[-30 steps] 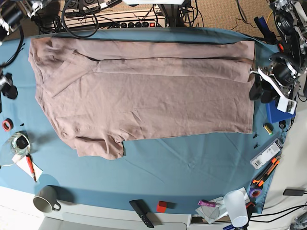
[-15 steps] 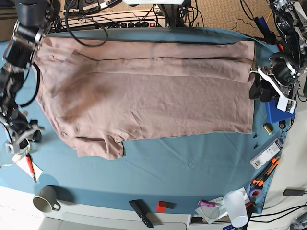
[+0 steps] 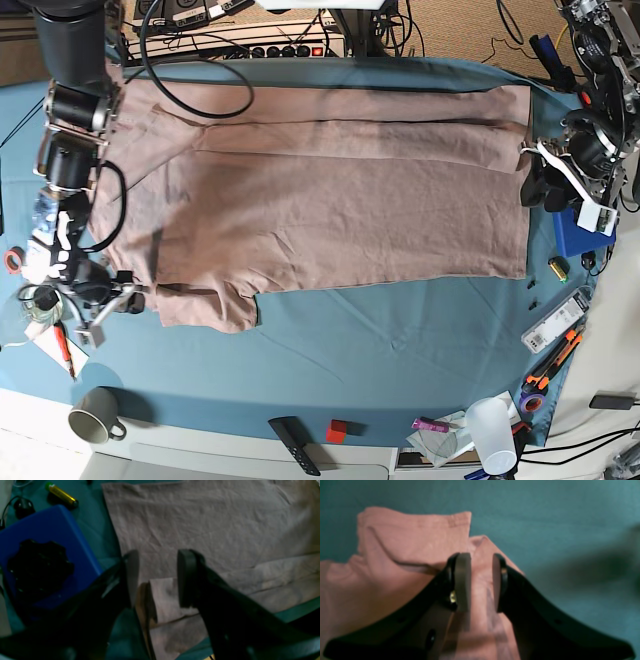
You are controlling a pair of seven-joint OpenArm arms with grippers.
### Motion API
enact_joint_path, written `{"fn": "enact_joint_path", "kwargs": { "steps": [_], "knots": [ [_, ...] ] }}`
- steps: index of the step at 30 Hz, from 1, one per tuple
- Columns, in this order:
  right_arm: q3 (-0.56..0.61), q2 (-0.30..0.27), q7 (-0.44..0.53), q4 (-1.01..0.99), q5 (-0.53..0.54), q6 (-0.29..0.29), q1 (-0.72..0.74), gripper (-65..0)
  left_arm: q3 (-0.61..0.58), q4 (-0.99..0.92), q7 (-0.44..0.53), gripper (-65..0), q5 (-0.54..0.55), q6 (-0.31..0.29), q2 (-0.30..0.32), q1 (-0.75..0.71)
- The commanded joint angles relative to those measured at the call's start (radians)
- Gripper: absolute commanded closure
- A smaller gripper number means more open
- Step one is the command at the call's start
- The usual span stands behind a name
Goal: Fold the T-shirt properly
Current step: 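Move the right gripper down to the shirt's sleeve near the hem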
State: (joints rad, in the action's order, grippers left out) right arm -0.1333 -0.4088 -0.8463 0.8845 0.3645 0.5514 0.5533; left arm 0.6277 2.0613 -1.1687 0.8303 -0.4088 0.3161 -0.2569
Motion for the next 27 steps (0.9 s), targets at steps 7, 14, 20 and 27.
{"fn": "enact_joint_path", "kwargs": {
  "steps": [7,14,20,27],
  "knots": [
    [-0.004,0.035,0.061,-0.034,-0.049,-0.005,0.021,-15.5,0.004,0.013,0.016,-25.6,0.011,-0.001,0.014,0.005],
    [-0.004,0.048,0.069,-0.094,-0.052,0.013,0.024,-12.8,0.004,0.013,0.017,-25.6,0.012,-0.001,0.014,0.005],
    [-0.004,0.048,0.019,-0.093,-0.050,-0.003,0.029,0.0,0.004,0.013,0.016,-25.6,0.011,-0.001,0.014,0.005],
    [-0.006,0.046,-0.072,-0.051,-0.016,-0.036,0.028,0.0,0.004,0.013,0.016,-25.6,0.011,-0.001,0.014,0.005]
  ]
}}
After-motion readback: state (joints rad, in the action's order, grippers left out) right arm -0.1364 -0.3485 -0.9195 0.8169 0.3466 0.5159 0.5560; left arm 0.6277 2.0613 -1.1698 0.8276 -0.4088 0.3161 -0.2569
